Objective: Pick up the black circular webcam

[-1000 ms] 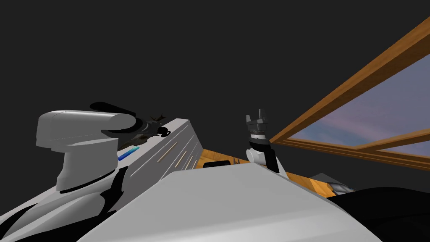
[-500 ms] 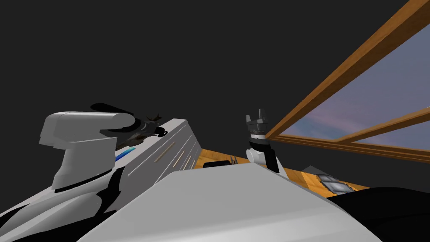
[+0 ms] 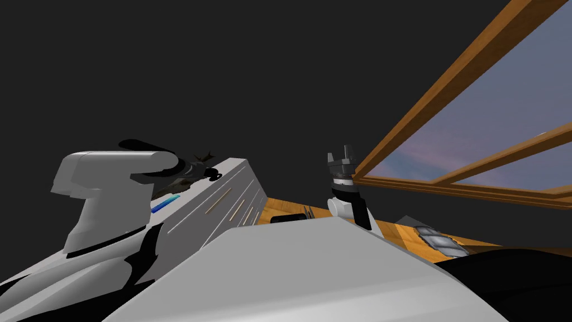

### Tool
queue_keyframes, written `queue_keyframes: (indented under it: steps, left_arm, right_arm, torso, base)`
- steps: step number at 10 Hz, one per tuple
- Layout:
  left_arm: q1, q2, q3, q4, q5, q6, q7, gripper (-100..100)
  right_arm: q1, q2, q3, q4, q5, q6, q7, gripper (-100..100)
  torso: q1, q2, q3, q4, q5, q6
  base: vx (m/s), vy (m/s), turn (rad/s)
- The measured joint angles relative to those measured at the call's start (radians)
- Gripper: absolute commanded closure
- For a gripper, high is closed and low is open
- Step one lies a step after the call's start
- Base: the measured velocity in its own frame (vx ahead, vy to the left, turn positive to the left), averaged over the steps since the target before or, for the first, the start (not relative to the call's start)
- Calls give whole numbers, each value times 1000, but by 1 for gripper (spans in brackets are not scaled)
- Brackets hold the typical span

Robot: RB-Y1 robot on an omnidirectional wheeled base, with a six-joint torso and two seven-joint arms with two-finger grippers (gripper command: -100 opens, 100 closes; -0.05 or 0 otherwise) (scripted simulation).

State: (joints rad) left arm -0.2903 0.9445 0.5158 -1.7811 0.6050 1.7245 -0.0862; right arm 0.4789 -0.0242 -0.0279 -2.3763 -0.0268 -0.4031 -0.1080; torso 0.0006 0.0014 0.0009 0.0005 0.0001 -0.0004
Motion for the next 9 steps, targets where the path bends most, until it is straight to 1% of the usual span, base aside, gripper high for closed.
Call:
queue_keyframes:
  steps: [3,4,5,6,8,9]
  left_arm:
    - [0,0,0,0,0,0,0,100]
    - [0,0,0,0,0,0,0,0]
    - [0,0,0,0,0,0,0,100]
    - [4,-5,0,-19,2,10,7,100]
    - [-1,-16,-8,-80,12,56,35,100]
    - [1,-19,-6,-99,16,69,42,100]
  right_arm:
    - [0,0,0,0,0,0,0,0]
    - [0,0,0,0,0,0,0,0]
    - [0,0,0,0,0,0,0,0]
    - [0,0,0,0,0,0,0,0]
    - [0,0,0,0,0,0,0,0]
    - [0,0,0,0,0,0,0,0]
  torso:
    - [0,0,0,0,0,0]
    - [-1,0,0,0,0,0]
    - [-1,0,0,0,0,0]
    - [-1,-2,-1,0,-1,0]
    - [0,-5,-2,-1,0,0]
    - [1,-4,-2,-1,0,0]
  base:
    - [0,0,0]
    - [0,0,0]
    - [32,3,35]
    - [66,19,100]
    - [67,32,69]
    - [38,39,57]
